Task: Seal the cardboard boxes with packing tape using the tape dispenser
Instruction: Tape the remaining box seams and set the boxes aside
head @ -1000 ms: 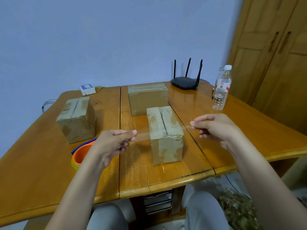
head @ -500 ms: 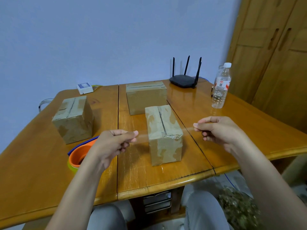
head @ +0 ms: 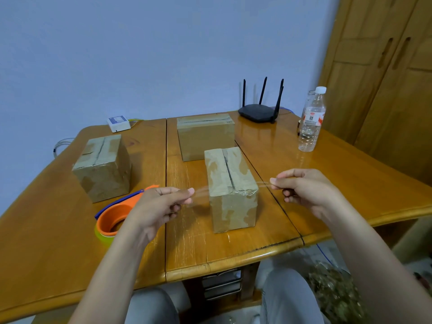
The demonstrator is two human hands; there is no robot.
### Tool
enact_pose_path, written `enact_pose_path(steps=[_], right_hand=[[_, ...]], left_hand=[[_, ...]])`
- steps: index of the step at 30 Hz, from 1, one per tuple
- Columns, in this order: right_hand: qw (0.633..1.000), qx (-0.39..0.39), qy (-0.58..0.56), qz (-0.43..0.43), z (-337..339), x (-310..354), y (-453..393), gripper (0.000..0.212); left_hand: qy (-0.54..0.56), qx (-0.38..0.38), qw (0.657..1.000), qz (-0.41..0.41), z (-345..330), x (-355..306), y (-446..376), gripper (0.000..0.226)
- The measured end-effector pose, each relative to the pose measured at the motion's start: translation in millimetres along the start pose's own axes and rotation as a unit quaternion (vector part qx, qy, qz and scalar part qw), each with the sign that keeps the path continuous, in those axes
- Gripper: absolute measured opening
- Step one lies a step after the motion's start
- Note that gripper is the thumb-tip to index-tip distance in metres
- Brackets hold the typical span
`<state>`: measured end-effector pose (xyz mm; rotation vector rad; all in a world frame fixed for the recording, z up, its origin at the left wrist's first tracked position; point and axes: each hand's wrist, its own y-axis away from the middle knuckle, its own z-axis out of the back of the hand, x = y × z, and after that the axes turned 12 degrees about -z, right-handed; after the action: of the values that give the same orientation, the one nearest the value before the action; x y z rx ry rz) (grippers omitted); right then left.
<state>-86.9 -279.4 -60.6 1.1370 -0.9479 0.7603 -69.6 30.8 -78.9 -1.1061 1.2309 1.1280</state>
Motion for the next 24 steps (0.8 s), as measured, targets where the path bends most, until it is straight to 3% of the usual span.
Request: enact_pose_path(steps=[7,15,19,24], right_hand=[[1.0,-0.003,-0.006,0.01,-1.3,1.7,3.2,0.023],[0.992,-0.092,0.01,0.089,-9.6,12.4,10.1,0.018],[0.991,-0.097,0.025,0.094,-10.1,12.8,10.1,0.018],[0.998,-0.047,0.027,0.029,-8.3,3.8,4.5,0.021]], left_hand=[[-0.004,-0.007,1.0,-0.024,0.8,-3.8,3.6,0.022],[-0.051,-0.029,0.994,-0.09,1.8,-17.0,-2.2,0.02],[-0.045,-0.026,0.996,-0.071,2.2,-11.9,-3.6,0.02],[-0.004,0.005,1.0,0.0,6.1,-1.3,-4.0,0.023]])
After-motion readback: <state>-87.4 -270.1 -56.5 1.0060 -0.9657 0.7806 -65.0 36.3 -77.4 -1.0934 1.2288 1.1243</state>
